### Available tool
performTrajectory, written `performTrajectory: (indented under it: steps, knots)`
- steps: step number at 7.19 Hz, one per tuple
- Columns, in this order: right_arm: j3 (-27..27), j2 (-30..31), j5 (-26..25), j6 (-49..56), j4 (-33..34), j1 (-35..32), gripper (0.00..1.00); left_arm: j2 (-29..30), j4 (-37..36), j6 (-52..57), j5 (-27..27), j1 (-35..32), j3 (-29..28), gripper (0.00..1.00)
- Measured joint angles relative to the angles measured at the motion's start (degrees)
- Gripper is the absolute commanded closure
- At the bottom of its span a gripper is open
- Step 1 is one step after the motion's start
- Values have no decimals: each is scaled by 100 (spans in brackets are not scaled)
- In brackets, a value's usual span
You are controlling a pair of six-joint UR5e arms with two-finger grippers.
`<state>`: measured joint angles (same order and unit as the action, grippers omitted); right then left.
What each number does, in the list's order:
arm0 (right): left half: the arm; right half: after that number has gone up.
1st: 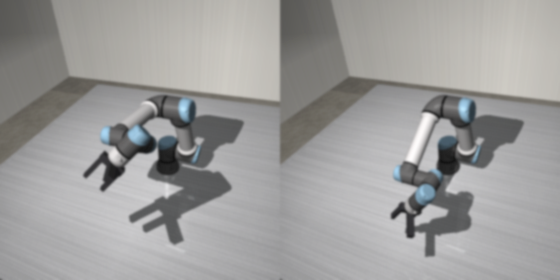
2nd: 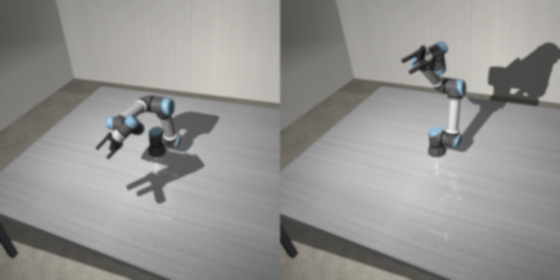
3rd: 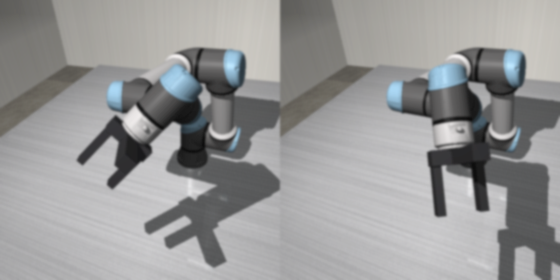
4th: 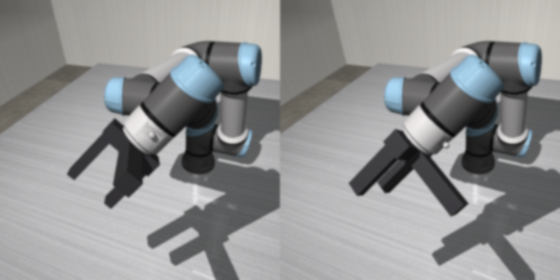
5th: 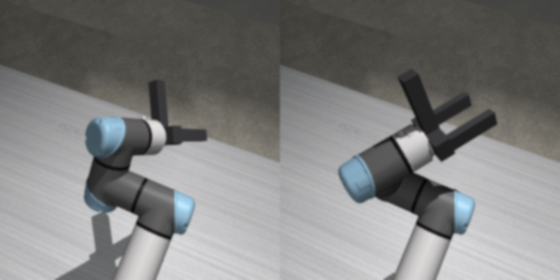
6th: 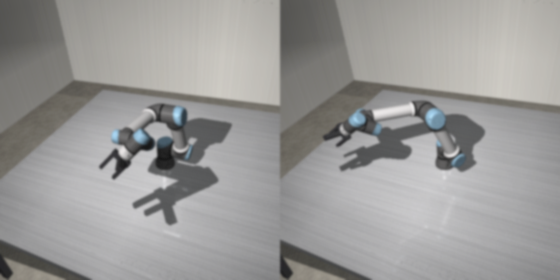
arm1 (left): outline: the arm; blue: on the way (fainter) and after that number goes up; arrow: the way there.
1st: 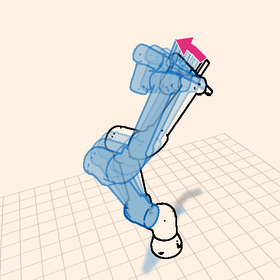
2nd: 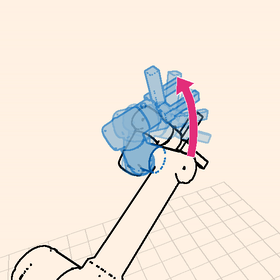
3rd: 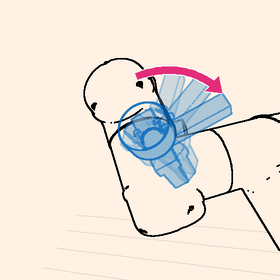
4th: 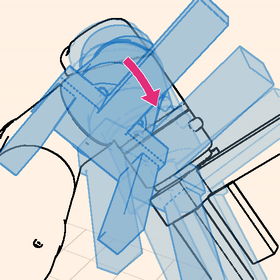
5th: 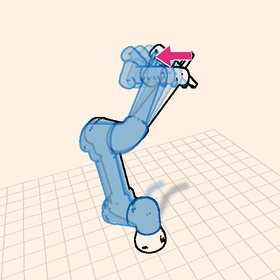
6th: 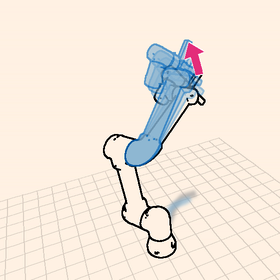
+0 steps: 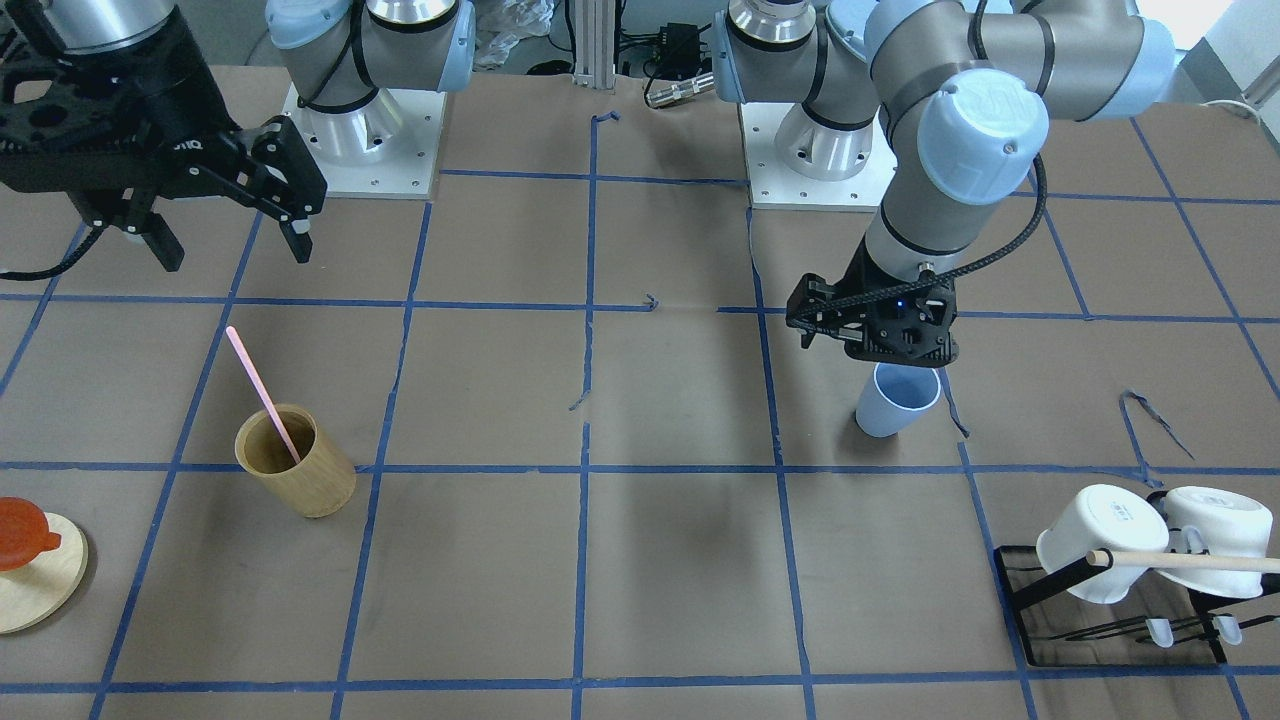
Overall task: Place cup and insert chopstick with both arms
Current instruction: 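Grasp the light blue cup with the left gripper while the right approaches the tan cup, then set the blue cup at table center while the right gripper descends to the chopstick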
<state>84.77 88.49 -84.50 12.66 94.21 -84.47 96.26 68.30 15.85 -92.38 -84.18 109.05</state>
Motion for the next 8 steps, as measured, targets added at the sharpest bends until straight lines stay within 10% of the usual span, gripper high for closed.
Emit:
performTrajectory:
  steps: [3,5,6,8]
  knots:
    - [436,3,16,569,300,246,0,201,-100,145,-265,86,267,17]
    - [1007,16,105,1053,793,756,0,336,-116,139,-335,124,327,82]
    - [1403,79,154,1127,1158,923,0,386,-144,141,-340,127,356,100]
    - [1861,256,178,1172,1446,1009,0,430,-188,164,-348,139,348,100]
